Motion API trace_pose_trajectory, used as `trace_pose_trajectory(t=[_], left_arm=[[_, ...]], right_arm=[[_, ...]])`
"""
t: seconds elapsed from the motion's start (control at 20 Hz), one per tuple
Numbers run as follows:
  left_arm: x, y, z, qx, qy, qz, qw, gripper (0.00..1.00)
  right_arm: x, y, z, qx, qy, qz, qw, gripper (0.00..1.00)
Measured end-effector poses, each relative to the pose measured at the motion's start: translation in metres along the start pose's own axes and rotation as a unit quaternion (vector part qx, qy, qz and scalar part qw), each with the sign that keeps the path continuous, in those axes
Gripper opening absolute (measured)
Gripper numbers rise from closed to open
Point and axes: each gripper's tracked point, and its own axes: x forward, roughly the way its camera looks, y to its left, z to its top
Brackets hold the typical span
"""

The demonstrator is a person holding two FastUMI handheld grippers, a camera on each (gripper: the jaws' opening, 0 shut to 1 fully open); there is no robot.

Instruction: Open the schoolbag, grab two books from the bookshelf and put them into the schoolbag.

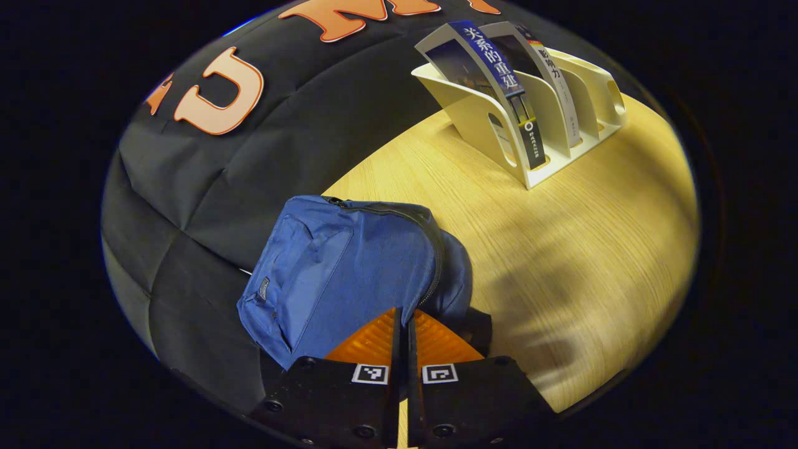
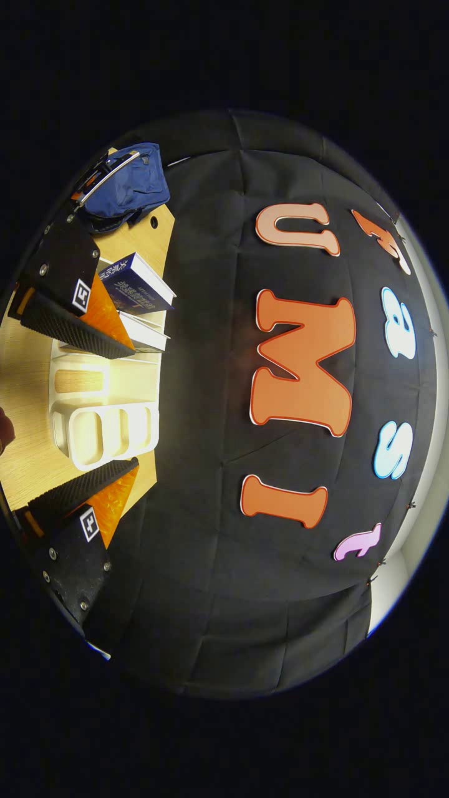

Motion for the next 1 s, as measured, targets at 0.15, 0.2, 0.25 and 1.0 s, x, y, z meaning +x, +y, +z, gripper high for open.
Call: trace_pose_trajectory(t=[0.15,0.2,0.25,1.0], left_arm=[[-0.007,0.005,0.004,-0.013,0.004,-0.014,1.000,0.04],[-0.011,0.007,0.008,-0.023,0.002,-0.017,1.000,0.04],[-0.014,0.009,0.011,-0.030,-0.001,-0.019,0.999,0.04],[-0.041,0.108,0.063,-0.058,-0.026,-0.104,0.993,0.02]], right_arm=[[0.006,0.011,-0.003,0.008,0.013,0.030,0.999,0.97],[0.009,0.017,-0.003,0.008,0.017,0.042,0.999,0.97],[0.011,0.023,-0.005,0.005,0.024,0.055,0.998,0.97],[0.033,0.108,0.000,-0.024,0.125,0.120,0.985,0.97]])
